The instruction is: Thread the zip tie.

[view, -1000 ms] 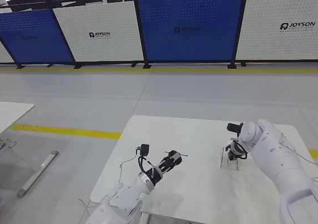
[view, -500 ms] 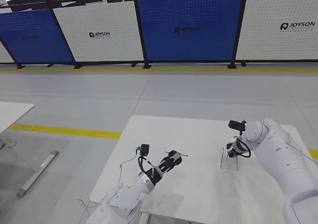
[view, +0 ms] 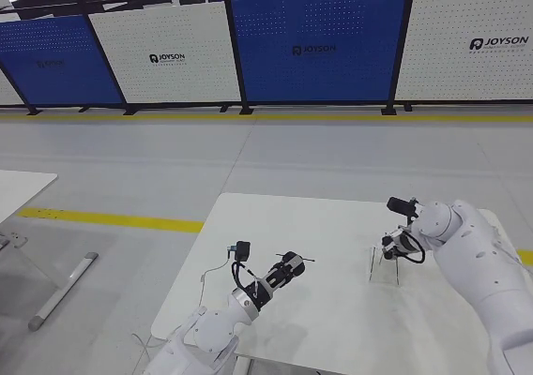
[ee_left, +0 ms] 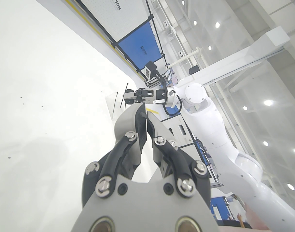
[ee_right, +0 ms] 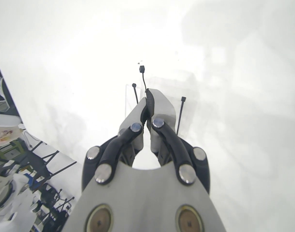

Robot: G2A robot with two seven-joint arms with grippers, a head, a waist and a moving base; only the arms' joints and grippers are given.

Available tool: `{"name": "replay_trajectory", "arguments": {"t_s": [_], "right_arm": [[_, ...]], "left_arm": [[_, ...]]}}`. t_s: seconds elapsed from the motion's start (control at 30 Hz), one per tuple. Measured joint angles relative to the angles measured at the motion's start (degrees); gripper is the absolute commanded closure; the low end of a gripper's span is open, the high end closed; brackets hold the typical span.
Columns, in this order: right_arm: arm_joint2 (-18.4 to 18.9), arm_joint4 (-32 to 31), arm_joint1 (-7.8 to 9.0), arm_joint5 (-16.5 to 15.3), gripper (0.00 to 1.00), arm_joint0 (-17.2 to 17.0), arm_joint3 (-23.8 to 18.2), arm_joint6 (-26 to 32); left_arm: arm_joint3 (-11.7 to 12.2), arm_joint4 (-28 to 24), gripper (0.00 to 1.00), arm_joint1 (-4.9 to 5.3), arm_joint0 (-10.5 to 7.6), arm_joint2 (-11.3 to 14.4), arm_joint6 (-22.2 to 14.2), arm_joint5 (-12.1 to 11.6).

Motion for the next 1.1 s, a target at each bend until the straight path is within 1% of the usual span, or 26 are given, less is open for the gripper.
{"name": "replay_trajectory", "arguments": {"t_s": [0.13, 0.23, 0.37, 0.4, 0.47, 0.53, 0.9, 1.03, 1.1], "right_arm": [[2.49, 1.29, 1.91, -1.87, 1.0, -1.6, -2.47, 0.56], [3.64, 0.7, 3.18, -1.27, 1.0, -3.25, -5.73, 1.3], [5.21, -0.42, 4.82, 0.54, 1.0, -6.19, -11.44, 1.95], [6.0, -0.61, 5.43, 0.86, 1.0, -7.25, -13.43, 1.92], [8.02, -0.39, 6.66, 0.76, 1.0, -9.47, -17.29, 1.4], [9.45, -0.01, 7.37, 0.31, 1.0, -10.92, -19.87, 1.15], [9.43, 0.01, 7.37, 0.27, 1.0, -10.82, -19.58, 1.16], [9.58, 0.45, 7.46, -0.52, 1.0, -12.24, -20.73, -0.13], [10.42, 1.19, 7.76, -1.44, 1.0, -13.09, -21.42, -1.14]], "left_arm": [[0.0, 0.0, 1.0, 0.0, 0.0, 0.0, 0.0, 0.0], [0.0, 0.0, 1.0, 0.0, 0.0, 0.0, 0.0, 0.0], [0.0, 0.0, 1.0, 0.0, 0.0, 0.0, 0.0, 0.0], [0.0, 0.0, 1.0, 0.0, 0.0, 0.0, 0.0, 0.0], [0.0, 0.0, 1.0, 0.0, 0.0, 0.0, 0.0, 0.0], [0.0, 0.0, 1.0, 0.0, 0.0, 0.0, 0.0, 0.0], [0.0, 0.0, 1.0, 0.0, 0.0, 0.0, 0.0, 0.0], [0.0, 0.0, 1.0, 0.0, 0.0, 0.0, 0.0, 0.0], [0.0, 0.0, 1.0, 0.0, 0.0, 0.0, 0.0, 0.0]]}}
